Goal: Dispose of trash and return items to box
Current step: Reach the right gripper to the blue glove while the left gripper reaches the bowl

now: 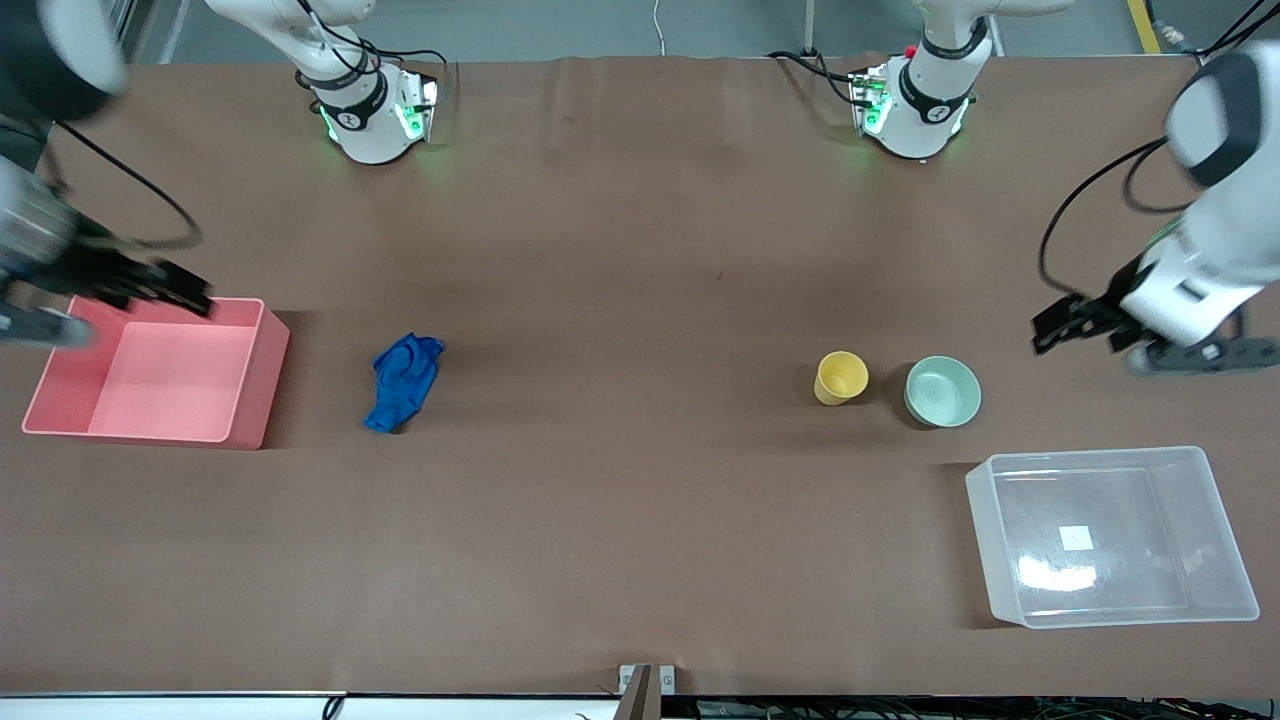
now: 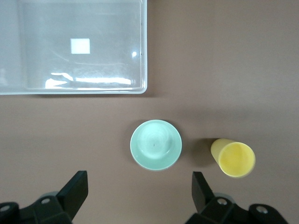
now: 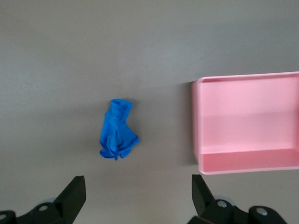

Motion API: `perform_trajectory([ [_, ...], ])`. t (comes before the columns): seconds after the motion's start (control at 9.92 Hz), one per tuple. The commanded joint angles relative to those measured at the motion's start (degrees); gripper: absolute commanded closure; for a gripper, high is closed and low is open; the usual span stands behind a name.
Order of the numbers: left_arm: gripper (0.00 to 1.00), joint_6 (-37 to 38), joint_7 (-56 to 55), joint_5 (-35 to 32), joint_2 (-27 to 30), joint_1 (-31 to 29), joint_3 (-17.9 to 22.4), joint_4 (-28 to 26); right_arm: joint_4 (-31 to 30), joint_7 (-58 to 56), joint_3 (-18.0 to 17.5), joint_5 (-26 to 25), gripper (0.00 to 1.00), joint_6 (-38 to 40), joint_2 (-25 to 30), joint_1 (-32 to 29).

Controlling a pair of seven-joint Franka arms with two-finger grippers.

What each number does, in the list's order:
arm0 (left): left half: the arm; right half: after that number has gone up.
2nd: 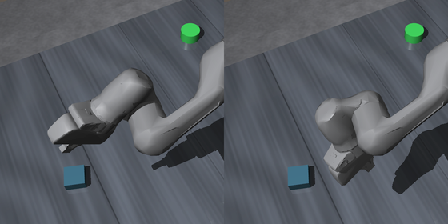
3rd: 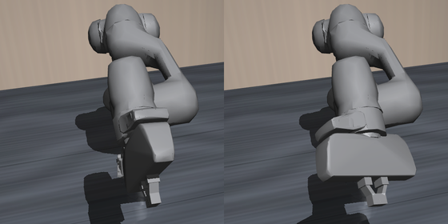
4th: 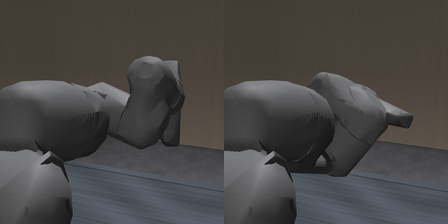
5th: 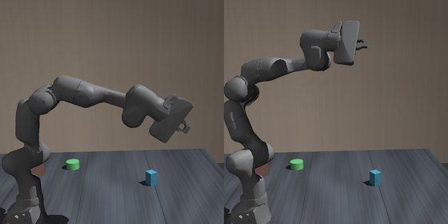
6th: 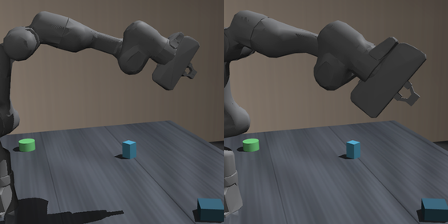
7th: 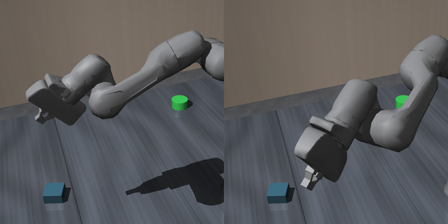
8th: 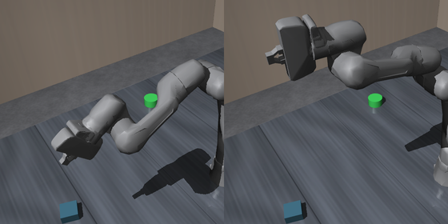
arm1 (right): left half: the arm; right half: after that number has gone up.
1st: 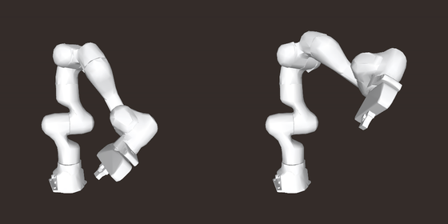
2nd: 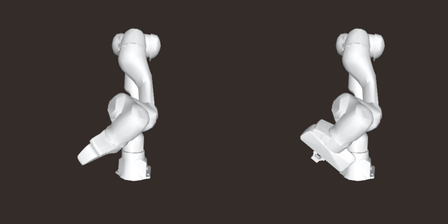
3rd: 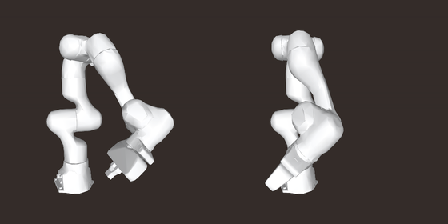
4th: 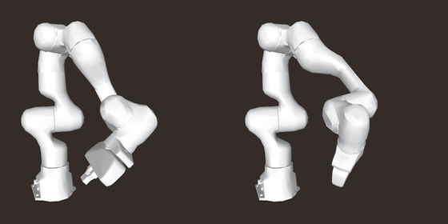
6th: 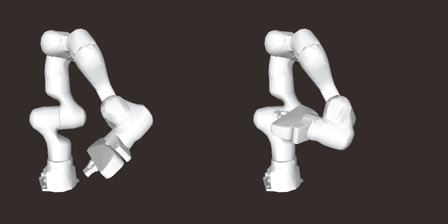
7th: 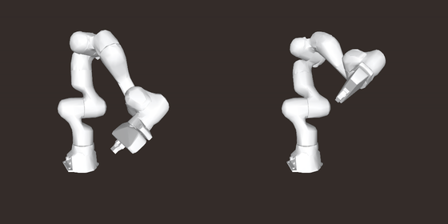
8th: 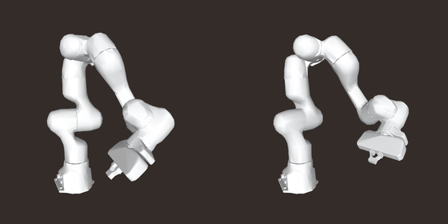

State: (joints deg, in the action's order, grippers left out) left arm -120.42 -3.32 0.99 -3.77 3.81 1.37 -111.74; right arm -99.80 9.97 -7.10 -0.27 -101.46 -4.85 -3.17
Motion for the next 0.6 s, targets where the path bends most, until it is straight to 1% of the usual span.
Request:
perform_trajectory([
  [0.0, 0.02, -11.5, 1.5, -0.4, -3.5, -1.3, 0.1, -8.7, -11.5, 3.6, -2.0, -0.3, 0.0, -14.8, -4.1, 0.6],
  [0.1, 0.02, -13.8, 2.4, -0.4, -6.0, -1.7, 0.1, -9.0, -16.7, 5.0, -2.0, -0.5, 0.0, -23.9, -6.4, 1.7],
  [0.2, 0.03, -16.3, 2.6, -0.4, -9.1, -1.9, 0.1, -9.0, -18.8, 5.8, -2.0, -0.5, 0.0, -28.8, -9.6, 2.6],
  [0.3, 0.03, -19.6, 2.6, -0.4, -11.7, -2.0, 0.1, -9.6, -19.0, 6.5, -2.0, -0.6, 0.0, -31.1, -13.5, 3.1],
  [0.4, 0.03, -24.2, 2.6, -0.4, -13.7, -2.0, 0.1, -11.2, -19.2, 7.6, -2.0, -0.6, 0.03, -34.6, -17.7, 3.8],
  [0.5, 0.03, -28.6, 2.6, -0.4, -15.7, -2.0, 0.1, -12.9, -20.4, 8.8, -2.0, -0.6, 0.03, -37.8, -19.4, 4.5],
])
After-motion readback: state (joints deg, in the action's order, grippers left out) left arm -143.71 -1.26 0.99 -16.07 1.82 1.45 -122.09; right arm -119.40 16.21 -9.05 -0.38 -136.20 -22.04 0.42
